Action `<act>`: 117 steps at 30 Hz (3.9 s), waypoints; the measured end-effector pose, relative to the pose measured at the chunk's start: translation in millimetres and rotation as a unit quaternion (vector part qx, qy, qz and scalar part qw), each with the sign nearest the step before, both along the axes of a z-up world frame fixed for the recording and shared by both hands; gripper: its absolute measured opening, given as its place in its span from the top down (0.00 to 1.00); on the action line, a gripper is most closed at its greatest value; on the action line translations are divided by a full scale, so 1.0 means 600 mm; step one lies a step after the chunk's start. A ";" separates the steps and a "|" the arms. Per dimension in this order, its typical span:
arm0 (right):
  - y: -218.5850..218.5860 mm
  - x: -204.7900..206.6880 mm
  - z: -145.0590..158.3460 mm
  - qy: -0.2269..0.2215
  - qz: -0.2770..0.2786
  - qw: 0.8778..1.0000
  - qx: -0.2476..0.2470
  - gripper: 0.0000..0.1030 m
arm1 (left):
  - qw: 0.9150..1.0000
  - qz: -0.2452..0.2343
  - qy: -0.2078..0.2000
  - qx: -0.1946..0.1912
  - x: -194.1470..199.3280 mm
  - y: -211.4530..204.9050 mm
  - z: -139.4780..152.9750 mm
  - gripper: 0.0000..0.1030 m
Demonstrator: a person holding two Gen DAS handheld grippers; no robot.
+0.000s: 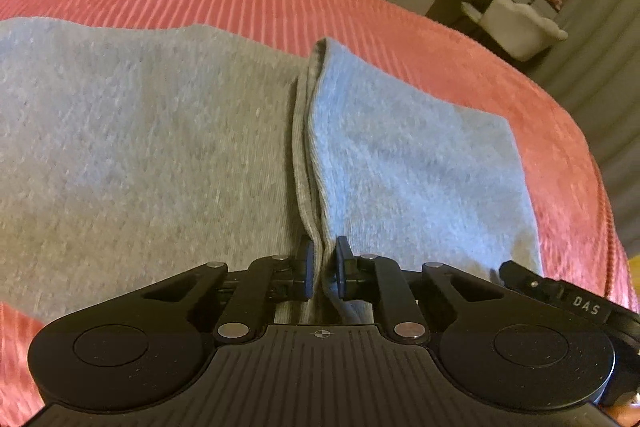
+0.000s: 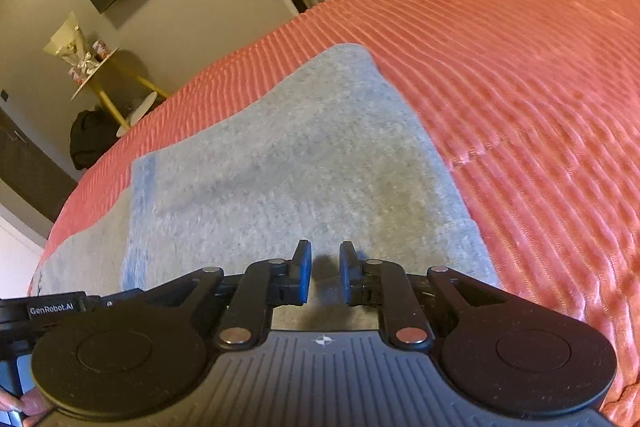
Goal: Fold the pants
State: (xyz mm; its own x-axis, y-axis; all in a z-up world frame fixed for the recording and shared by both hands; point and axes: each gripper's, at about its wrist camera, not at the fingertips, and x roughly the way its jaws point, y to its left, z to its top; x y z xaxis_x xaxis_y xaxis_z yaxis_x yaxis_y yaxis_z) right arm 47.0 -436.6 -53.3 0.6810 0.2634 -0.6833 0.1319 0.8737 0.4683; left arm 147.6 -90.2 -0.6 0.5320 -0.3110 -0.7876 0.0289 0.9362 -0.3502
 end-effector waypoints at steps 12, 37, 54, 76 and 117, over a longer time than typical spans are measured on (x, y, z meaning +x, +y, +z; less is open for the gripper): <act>0.021 0.013 -0.010 0.012 0.021 0.999 -0.022 0.86 | 0.998 0.007 -0.019 0.061 -0.020 0.009 -0.025 0.87; -0.007 -0.014 -0.011 -0.015 -0.019 0.999 0.030 0.61 | 0.931 0.345 -0.026 -0.116 -0.142 0.410 0.022 0.37; 0.011 0.017 -0.039 -0.022 -0.020 0.999 0.041 0.52 | 0.910 0.395 -0.005 -0.126 -0.004 0.522 -0.082 0.36; -0.007 0.011 -0.042 -0.032 -0.029 0.995 0.091 0.49 | 0.913 0.391 -0.021 -0.109 -0.018 0.509 -0.060 0.76; -0.018 -0.001 -0.058 0.043 0.014 0.960 0.277 0.25 | 0.993 0.086 -0.045 0.062 -0.128 0.121 -0.002 0.38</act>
State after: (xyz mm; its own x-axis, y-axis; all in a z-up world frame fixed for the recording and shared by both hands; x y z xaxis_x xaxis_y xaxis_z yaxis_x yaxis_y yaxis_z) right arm 46.2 -447.4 -88.4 0.6156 0.6191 -0.4877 0.1722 0.4982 0.8498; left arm 70.9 -17.5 -1.7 0.6387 -0.1126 -0.7612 -0.1096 0.9658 -0.2349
